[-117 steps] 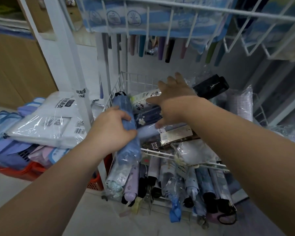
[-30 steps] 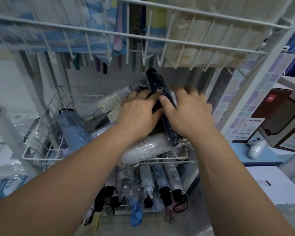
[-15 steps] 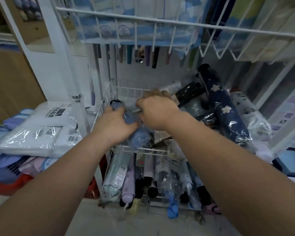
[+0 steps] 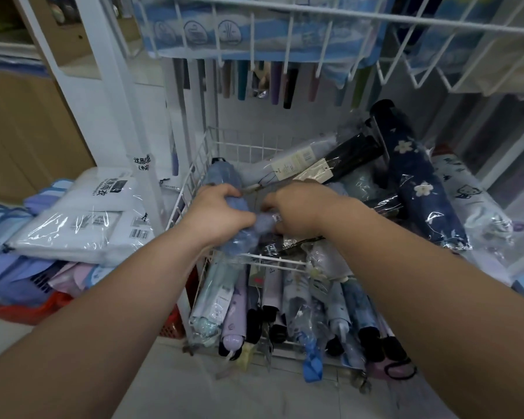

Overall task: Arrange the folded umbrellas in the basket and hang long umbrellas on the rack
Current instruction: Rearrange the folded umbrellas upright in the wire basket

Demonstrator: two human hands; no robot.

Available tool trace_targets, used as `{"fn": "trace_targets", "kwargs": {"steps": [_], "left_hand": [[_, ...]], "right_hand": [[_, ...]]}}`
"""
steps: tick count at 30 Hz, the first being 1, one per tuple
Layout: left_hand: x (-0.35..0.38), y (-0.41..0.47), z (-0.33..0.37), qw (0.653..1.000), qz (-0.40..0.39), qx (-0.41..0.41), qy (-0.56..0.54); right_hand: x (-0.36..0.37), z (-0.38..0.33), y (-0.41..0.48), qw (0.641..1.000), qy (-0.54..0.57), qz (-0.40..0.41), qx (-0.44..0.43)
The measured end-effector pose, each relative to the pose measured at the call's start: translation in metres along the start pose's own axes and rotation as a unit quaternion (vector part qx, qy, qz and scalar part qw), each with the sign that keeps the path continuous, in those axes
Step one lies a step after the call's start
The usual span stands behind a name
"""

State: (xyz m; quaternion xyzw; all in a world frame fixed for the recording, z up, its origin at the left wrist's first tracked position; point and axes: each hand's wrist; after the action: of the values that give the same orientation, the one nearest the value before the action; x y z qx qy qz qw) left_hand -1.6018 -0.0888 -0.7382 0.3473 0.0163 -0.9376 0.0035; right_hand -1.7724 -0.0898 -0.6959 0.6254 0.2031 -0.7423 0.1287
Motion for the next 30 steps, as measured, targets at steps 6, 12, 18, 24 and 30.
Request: {"fn": "trace_targets", "kwargs": {"steps": [6, 12, 18, 24, 30], "left_hand": [[-0.014, -0.004, -0.005, 0.998, 0.041, 0.026, 0.046], [-0.012, 0.004, -0.008, 0.988, 0.072, 0.073, 0.114], [0.004, 0.026, -0.022, 0.975, 0.015, 0.074, 0.208], [-0.001, 0.032, -0.030, 0.933, 0.003, 0.073, 0.352], [-0.006, 0.031, -0.029, 0.900, -0.032, 0.149, 0.409]], "right_hand": [[0.006, -0.004, 0.017, 0.997, -0.073, -0.020, -0.013], [-0.009, 0.020, 0.006, 0.994, -0.111, 0.000, -0.012], [-0.020, 0.016, 0.001, 0.990, -0.137, -0.018, 0.022], [-0.032, 0.019, 0.038, 0.986, -0.158, 0.031, 0.054], [-0.027, 0.029, 0.056, 0.978, -0.157, 0.021, 0.138]]}}
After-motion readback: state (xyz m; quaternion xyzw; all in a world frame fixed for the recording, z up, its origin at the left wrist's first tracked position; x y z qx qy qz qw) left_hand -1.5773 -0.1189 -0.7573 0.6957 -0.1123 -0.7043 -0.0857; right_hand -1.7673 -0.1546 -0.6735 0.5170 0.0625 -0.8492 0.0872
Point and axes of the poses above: each hand's wrist, its own y-axis towards the middle knuckle, its own x-axis out of the palm, z = x × y, and after that the axes turned 1 degree about y, right-handed
